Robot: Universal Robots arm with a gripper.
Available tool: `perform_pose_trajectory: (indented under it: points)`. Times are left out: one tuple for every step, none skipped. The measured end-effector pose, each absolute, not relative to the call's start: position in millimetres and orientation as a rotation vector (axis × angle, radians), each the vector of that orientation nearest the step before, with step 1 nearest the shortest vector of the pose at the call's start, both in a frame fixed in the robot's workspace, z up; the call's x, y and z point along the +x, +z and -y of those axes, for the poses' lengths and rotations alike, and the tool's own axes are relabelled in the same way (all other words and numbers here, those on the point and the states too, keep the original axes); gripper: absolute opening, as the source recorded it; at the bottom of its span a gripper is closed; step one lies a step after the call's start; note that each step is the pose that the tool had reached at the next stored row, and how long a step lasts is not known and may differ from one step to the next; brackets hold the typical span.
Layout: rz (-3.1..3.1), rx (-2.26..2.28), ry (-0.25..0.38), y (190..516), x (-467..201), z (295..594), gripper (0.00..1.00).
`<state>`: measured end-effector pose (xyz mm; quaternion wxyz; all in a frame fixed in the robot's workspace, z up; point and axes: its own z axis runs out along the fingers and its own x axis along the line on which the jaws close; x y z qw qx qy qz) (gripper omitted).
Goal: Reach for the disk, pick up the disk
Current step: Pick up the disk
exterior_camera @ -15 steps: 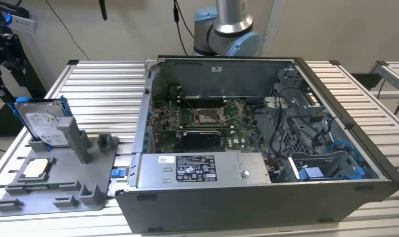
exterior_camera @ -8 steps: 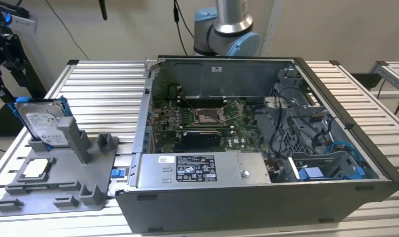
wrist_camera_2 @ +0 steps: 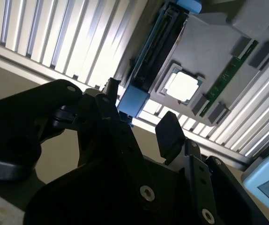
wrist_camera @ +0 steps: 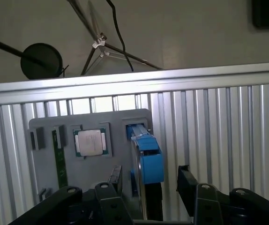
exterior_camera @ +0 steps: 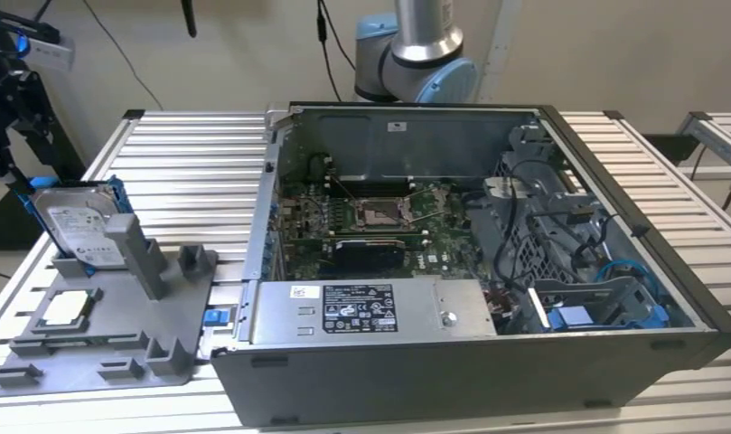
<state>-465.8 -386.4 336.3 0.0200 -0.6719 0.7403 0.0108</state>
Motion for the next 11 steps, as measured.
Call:
perform_pose_trajectory:
  points:
    - [-2.296,-2.085,0.034,335,-466,386,1.00]
    - [-2.296,-2.085,0.034,333,-465,386,1.00]
    - [-2.296,-2.086,0.034,331,-465,386,1.00]
    - [-2.295,-2.087,0.034,329,-465,386,1.00]
    - [-2.294,-2.090,0.035,328,-464,386,1.00]
    - [-2.291,-2.094,0.037,326,-463,386,1.00]
    - [-2.288,-2.098,0.037,325,-463,386,1.00]
    - [-2.286,-2.102,0.038,323,-462,386,1.00]
    - [-2.283,-2.105,0.039,322,-462,386,1.00]
    - [-2.279,-2.110,0.039,320,-461,386,1.00]
    - [-2.274,-2.116,0.039,319,-461,385,1.00]
